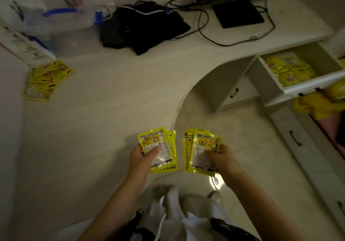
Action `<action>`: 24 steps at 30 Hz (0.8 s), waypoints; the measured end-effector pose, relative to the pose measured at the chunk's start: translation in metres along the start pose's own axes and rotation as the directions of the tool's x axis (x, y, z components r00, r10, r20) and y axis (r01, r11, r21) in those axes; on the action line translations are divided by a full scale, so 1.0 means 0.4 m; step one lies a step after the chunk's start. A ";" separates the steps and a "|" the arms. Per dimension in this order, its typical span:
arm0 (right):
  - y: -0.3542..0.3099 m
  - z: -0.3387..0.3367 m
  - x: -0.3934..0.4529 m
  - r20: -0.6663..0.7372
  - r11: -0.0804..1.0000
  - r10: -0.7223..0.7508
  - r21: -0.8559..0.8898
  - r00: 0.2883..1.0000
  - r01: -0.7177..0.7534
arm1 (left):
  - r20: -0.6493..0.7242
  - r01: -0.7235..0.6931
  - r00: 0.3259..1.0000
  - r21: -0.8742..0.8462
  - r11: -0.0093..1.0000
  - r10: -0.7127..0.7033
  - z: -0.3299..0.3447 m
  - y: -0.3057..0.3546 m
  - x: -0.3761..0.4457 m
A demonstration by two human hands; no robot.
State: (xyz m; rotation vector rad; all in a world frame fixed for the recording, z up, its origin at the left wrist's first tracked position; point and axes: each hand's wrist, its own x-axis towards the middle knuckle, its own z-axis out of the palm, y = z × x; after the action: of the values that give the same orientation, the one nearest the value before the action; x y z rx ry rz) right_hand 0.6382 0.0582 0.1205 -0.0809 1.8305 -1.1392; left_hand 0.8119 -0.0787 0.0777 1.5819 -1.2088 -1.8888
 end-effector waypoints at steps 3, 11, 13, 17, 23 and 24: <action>0.028 -0.115 -0.017 -0.061 0.998 0.022 0.057 0.998 -0.019 | 0.077 -0.011 0.997 0.058 0.998 0.007 0.118 -0.010 -0.025; 0.122 -0.470 -0.025 -0.166 0.988 0.097 0.134 0.981 -0.075 | 0.168 0.014 0.985 0.106 0.994 -0.032 0.483 -0.095 -0.124; 0.136 -0.550 -0.021 -0.191 0.986 0.109 0.142 0.976 -0.083 | 0.179 0.032 0.982 0.117 0.993 -0.052 0.568 -0.121 -0.145; 0.156 -0.683 -0.001 -0.248 0.984 0.124 0.155 0.961 -0.087 | 0.210 0.038 0.975 0.161 0.986 -0.072 0.710 -0.155 -0.172; 0.152 -0.815 0.057 -0.286 0.970 0.181 0.210 0.941 -0.123 | 0.222 0.019 0.973 0.230 0.973 -0.071 0.860 -0.153 -0.159; 0.146 -0.833 0.071 -0.289 0.966 0.189 0.224 0.939 -0.126 | 0.222 0.017 0.973 0.235 0.972 -0.071 0.882 -0.147 -0.150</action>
State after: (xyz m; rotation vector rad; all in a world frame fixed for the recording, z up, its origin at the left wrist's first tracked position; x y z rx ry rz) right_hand 0.3996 0.2989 0.0992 0.3775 1.9375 -1.2693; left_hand 0.5129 0.1258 0.0618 1.5467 -1.5542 -2.0670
